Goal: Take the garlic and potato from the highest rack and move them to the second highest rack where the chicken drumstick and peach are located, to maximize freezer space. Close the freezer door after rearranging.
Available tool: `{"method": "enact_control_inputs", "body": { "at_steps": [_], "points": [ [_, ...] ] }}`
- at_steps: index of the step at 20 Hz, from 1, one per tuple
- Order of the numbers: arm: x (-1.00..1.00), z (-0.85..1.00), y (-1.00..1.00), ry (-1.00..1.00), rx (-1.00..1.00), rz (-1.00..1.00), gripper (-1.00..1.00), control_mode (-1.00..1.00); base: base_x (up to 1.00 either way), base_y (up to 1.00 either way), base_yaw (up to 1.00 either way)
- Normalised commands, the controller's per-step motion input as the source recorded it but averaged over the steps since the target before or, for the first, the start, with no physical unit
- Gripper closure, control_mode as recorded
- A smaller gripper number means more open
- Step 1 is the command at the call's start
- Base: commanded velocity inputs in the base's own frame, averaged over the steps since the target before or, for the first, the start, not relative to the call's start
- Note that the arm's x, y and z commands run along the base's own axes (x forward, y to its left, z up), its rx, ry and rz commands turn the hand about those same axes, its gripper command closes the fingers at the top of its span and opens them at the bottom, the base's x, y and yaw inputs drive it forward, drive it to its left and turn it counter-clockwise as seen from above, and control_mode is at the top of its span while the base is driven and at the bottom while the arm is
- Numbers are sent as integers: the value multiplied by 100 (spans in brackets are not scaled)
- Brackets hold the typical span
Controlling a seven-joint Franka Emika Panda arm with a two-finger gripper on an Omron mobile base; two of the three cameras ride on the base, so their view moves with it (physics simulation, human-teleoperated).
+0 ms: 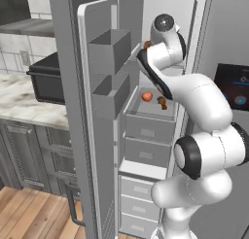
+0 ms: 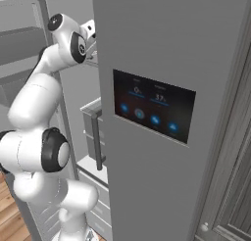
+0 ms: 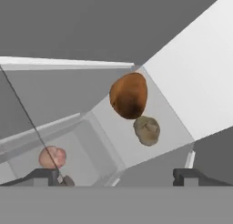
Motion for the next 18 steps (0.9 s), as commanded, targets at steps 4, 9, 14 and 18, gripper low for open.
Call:
{"method": "enact_control_inputs", "body": {
  "at_steps": [4, 9, 14, 18],
  "points": [
    [56, -2, 0, 0, 0, 2, -100, -100, 0, 0, 0],
    [47, -16, 0, 0, 0, 1, -100, -100, 0, 0, 0],
    [42, -16, 0, 0, 2, 0, -100, -100, 0, 0, 0],
    [47, -13, 0, 0, 6, 0, -100, -100, 0, 0, 0]
  ]
}}
